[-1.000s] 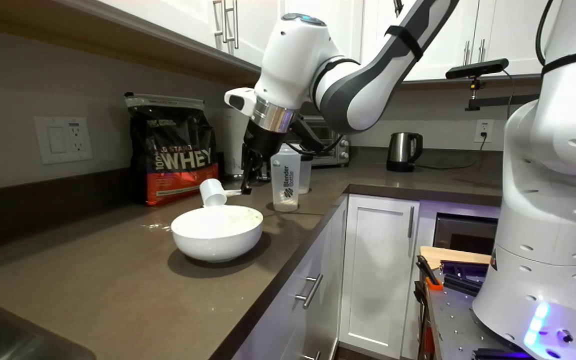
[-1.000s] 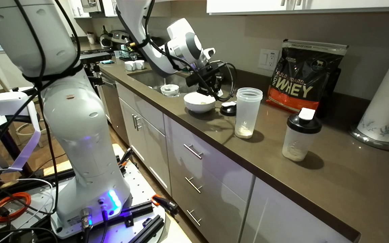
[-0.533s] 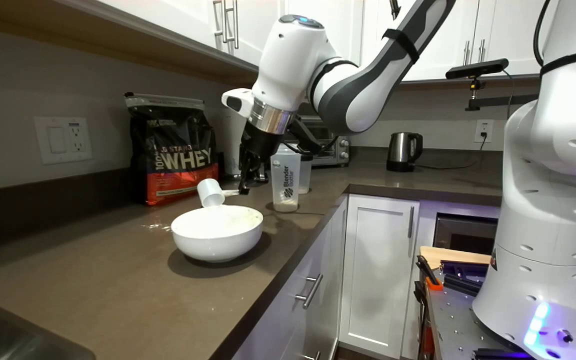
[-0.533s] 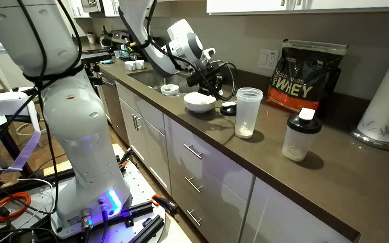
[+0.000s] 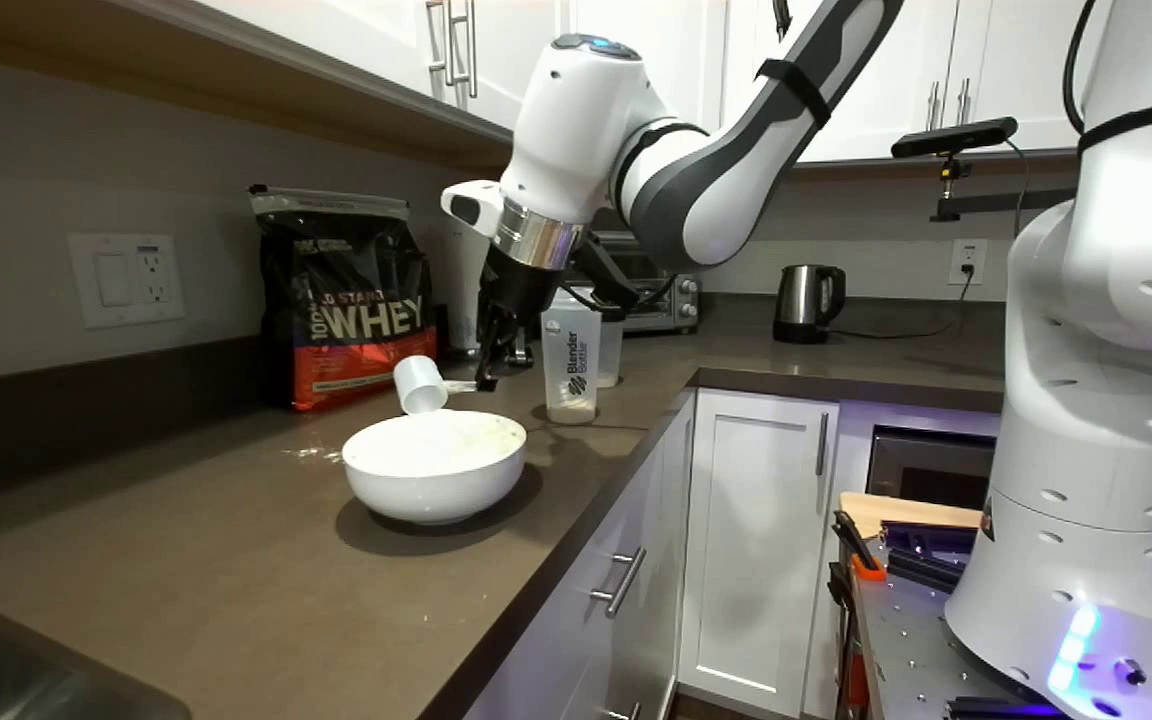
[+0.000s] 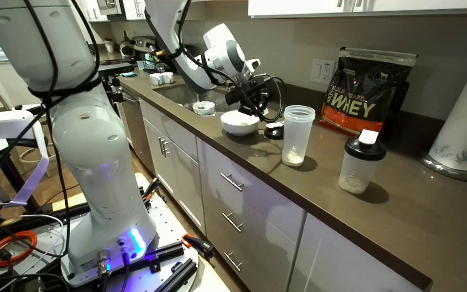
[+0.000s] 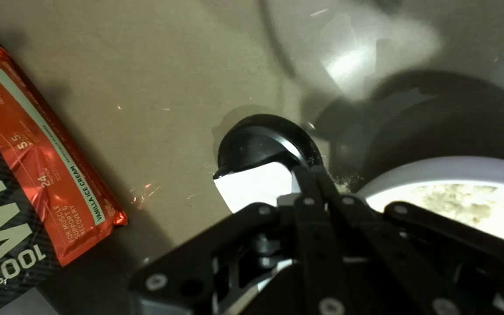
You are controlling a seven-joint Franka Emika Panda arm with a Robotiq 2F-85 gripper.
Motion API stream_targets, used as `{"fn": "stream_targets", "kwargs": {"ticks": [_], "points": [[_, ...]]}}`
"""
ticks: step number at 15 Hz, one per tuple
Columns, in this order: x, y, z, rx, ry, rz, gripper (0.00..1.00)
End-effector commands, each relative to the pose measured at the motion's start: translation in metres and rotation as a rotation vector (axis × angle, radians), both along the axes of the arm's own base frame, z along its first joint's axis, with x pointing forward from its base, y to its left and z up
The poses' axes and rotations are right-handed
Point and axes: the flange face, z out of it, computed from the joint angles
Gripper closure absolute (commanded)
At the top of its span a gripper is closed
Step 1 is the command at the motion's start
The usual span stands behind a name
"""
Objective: Scoop some powder and put it in the bottle
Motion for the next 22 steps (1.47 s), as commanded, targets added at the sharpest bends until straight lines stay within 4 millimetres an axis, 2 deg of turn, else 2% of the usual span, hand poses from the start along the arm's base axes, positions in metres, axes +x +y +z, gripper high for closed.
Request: {"fn": "stream_targets", "kwargs": {"ticks": [1, 7, 11, 16, 22], "points": [[0.002, 0.000, 0.003, 0.044, 0.019, 0.007, 0.99], [0.000, 0.004, 0.022, 0.057, 0.000, 0.012, 0.99], [-0.005, 0.010, 0.028, 0.088, 0.014, 0.026, 0.99], [-0.023, 0.023, 0.038, 0.136, 0.068, 0.054, 0.99], [-0.034, 0.016, 0.051, 0.043, 0.097, 0.024, 0.99]]}}
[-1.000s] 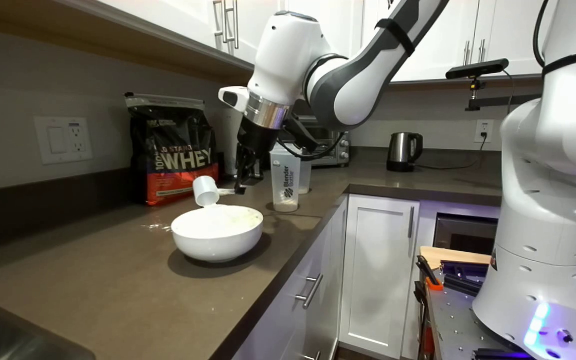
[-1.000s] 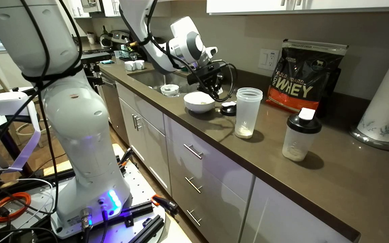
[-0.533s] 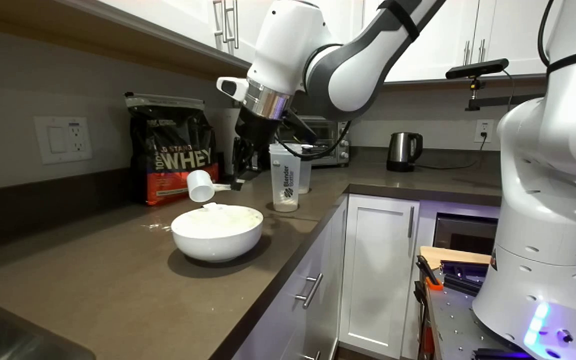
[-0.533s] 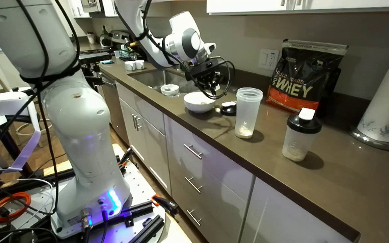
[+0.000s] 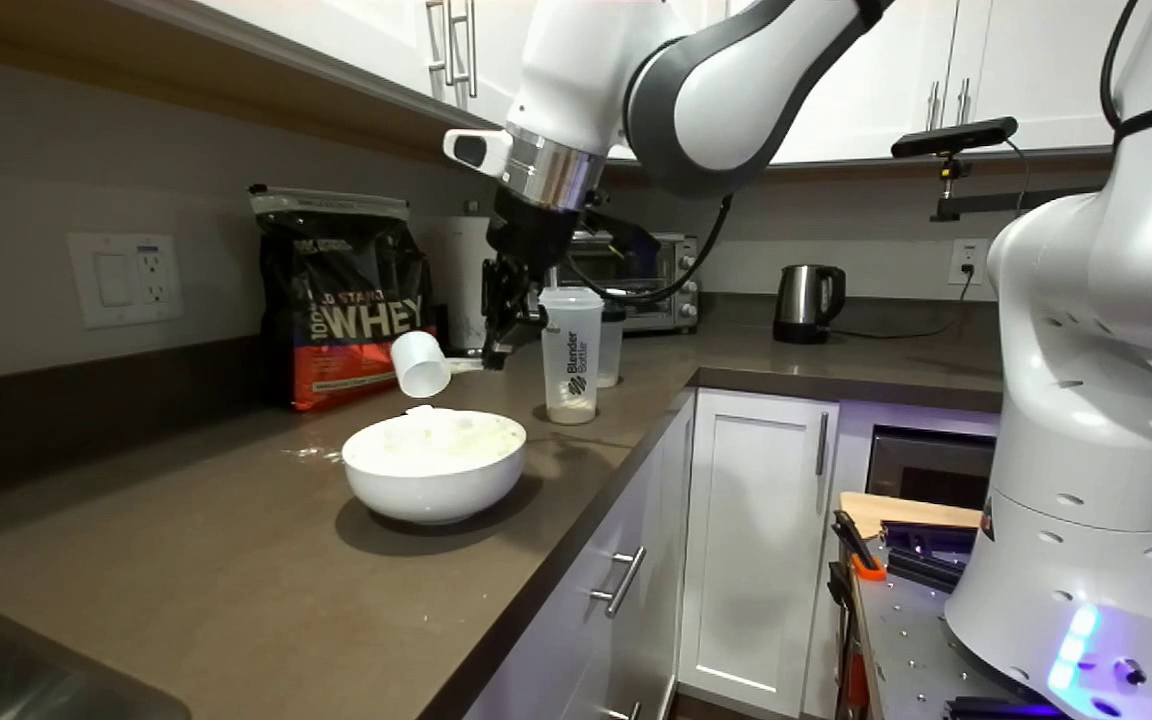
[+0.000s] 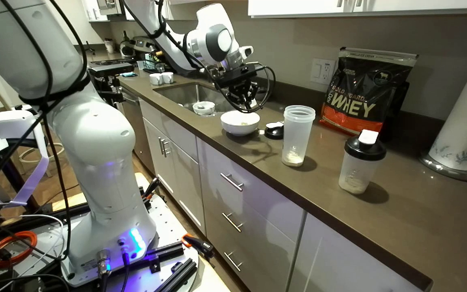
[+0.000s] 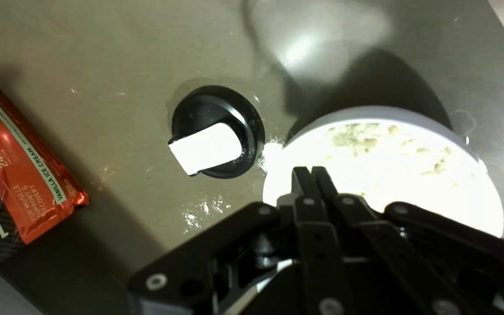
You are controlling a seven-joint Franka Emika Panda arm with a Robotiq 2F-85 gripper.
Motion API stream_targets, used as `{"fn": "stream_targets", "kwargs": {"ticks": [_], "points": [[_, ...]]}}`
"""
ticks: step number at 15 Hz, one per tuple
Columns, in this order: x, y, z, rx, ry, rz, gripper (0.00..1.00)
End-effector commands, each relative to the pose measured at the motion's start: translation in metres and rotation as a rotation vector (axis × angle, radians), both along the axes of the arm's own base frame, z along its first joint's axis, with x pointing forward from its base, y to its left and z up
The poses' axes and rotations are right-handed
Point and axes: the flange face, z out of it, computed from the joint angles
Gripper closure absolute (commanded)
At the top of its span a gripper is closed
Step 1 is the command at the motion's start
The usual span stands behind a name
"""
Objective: Scoop some powder and put it in the bottle
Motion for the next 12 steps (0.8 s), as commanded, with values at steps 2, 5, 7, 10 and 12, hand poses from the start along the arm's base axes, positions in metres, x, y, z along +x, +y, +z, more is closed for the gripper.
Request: {"fn": "stream_targets", "kwargs": {"ticks": [2, 5, 7, 10, 12], "points": [[-0.013, -0.007, 0.006, -0.065, 0.043, 0.004, 0.99], [-0.015, -0.004, 0.004, -0.059, 0.075, 0.004, 0.99], [-0.016, -0.001, 0.001, -0.058, 0.083, 0.009, 0.99], [-0.016, 0.002, -0.005, -0.062, 0.093, 0.011, 0.99], [-0.018, 0.002, -0.009, -0.063, 0.101, 0.011, 0.99]]}}
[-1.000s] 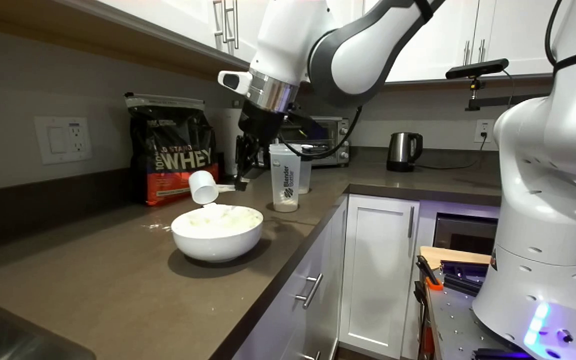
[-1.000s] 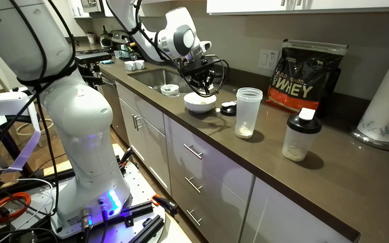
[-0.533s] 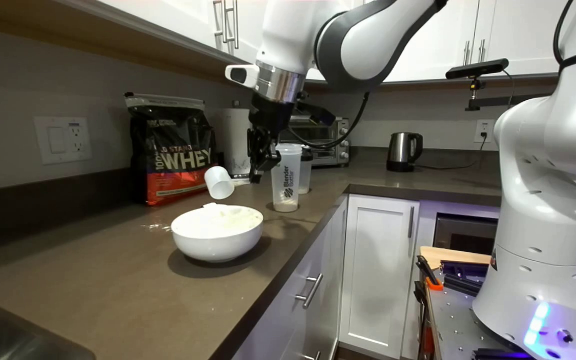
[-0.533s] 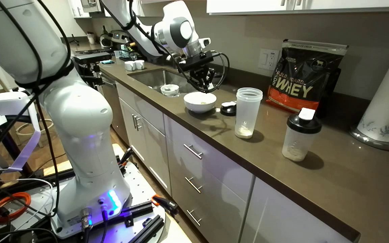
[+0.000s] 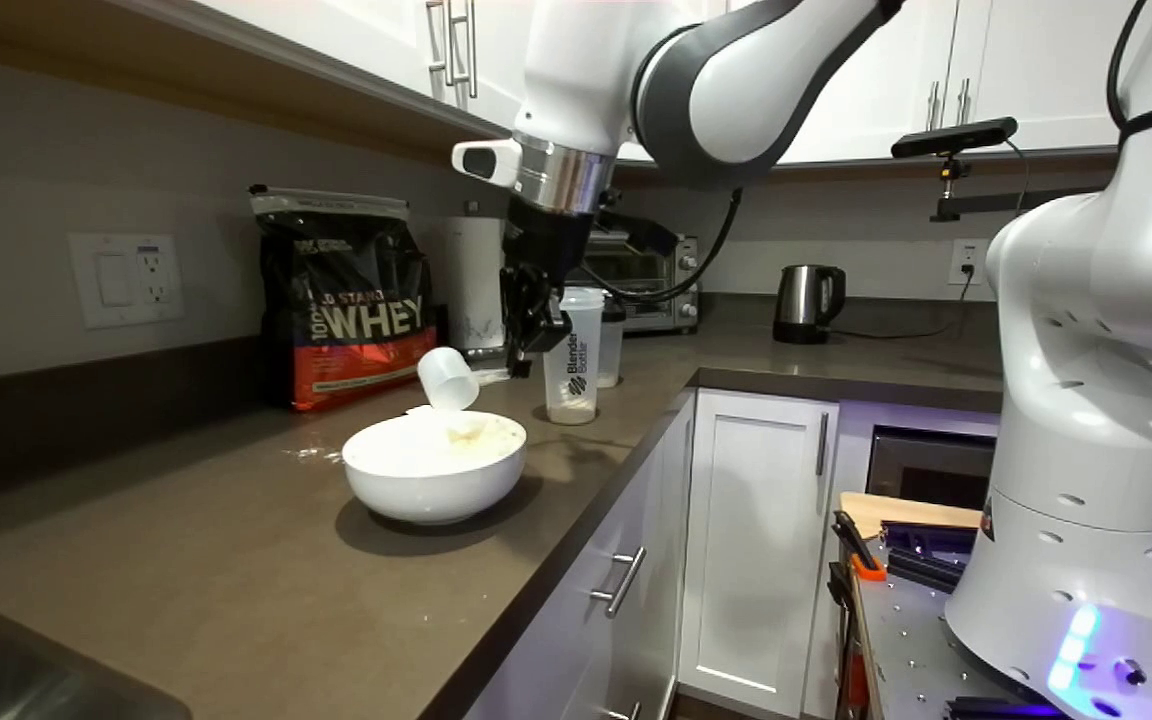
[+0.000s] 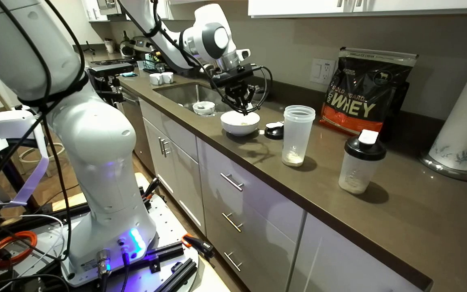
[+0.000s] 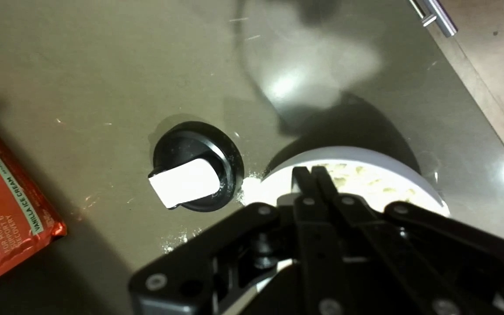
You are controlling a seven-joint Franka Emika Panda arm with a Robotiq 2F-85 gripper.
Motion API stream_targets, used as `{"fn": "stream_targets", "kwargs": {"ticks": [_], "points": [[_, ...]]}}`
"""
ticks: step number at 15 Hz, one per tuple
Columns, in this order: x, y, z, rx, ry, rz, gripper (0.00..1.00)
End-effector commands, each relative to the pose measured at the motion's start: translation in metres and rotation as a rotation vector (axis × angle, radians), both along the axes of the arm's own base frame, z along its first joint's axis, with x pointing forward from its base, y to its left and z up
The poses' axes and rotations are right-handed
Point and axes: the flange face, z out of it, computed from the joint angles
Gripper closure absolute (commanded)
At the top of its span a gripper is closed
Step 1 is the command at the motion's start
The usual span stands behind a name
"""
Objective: Scoop some powder and put it in the bottle
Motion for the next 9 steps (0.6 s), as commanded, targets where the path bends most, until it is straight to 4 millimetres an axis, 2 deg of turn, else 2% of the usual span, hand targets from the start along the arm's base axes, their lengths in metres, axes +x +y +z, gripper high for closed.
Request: {"fn": "stream_targets", "kwargs": {"ticks": [1, 3, 4, 5, 9], "points": [[-0.0046, 0.0012, -0.0049, -0.008, 0.028, 0.013, 0.99], [-0.0035, 0.0004, -0.0078, -0.004, 0.034, 0.009, 0.98], [-0.0032, 0.0003, -0.0088, -0.002, 0.037, 0.008, 0.72], [-0.0028, 0.0004, -0.0093, 0.000, 0.039, 0.007, 0.71], [-0.0025, 0.0013, -0.0103, 0.018, 0.043, 0.003, 0.47]]}}
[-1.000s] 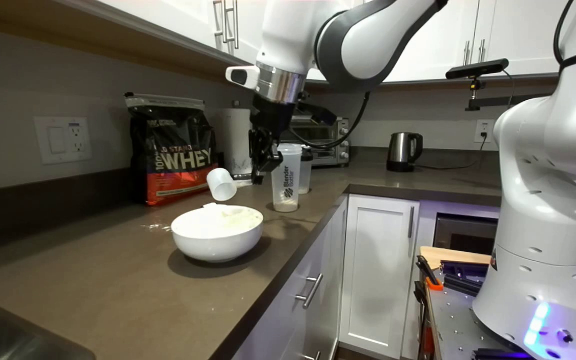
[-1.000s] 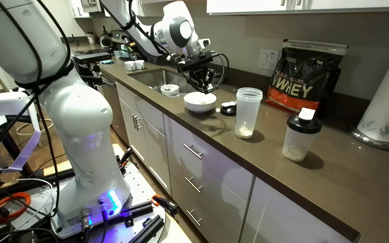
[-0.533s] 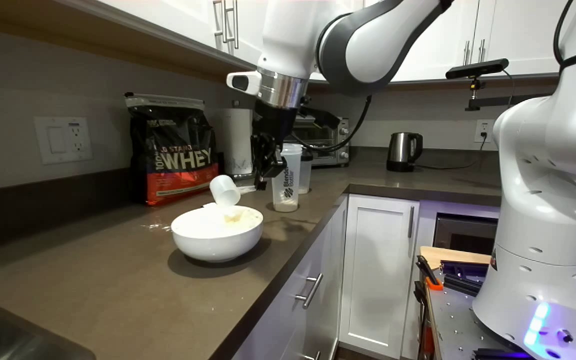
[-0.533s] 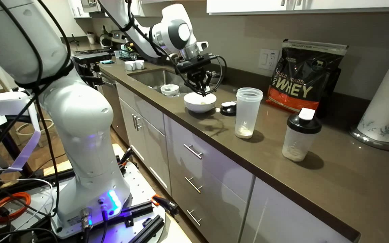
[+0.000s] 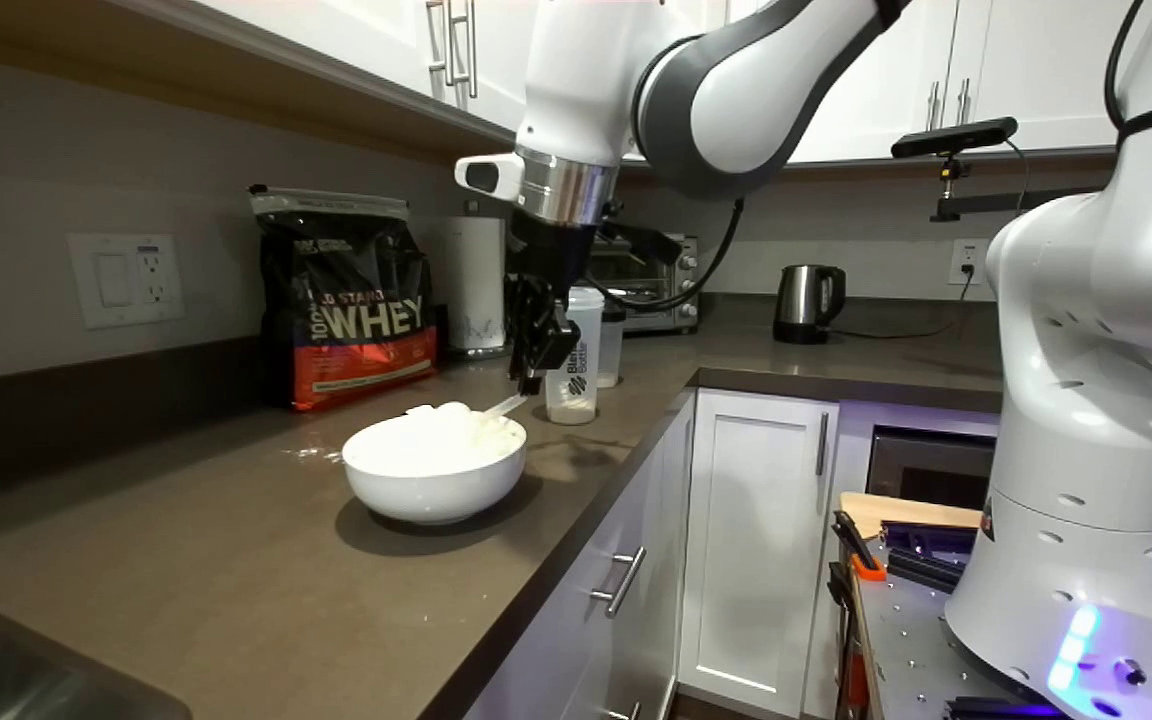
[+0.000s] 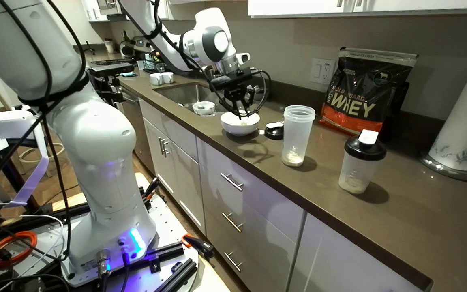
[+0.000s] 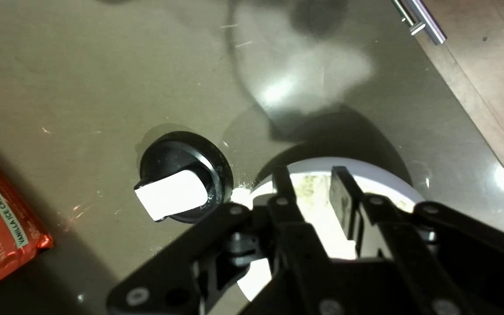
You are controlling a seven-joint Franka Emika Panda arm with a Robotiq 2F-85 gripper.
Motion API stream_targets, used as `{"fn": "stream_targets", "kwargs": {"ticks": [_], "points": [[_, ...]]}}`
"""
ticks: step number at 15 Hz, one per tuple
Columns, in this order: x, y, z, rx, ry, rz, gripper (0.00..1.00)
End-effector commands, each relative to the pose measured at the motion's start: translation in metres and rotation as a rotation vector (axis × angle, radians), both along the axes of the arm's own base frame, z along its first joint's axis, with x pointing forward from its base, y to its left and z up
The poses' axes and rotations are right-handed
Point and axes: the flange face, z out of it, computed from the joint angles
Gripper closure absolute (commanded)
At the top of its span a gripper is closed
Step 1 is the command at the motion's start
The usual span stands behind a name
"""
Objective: Scoop some powder and put it in the bottle
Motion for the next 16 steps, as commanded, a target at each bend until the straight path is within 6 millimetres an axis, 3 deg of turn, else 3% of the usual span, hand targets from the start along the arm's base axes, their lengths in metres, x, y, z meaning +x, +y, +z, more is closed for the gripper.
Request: {"fn": "stream_targets", "kwargs": {"ticks": [1, 4, 8, 12, 15, 16], "points": [[-0.0003, 0.0012, -0.0005, 0.022, 0.018, 0.004, 0.40], [-0.0006, -0.0002, 0.0008, 0.052, 0.015, -0.015, 0.40], [-0.0003, -0.0028, 0.0030, 0.087, 0.006, -0.037, 0.54], [0.0004, -0.0027, 0.0037, 0.115, 0.001, -0.046, 0.53], [-0.0002, -0.0014, 0.0042, 0.126, 0.000, -0.047, 0.40], [-0.0004, -0.0006, 0.0041, 0.129, 0.000, -0.044, 0.42]]}}
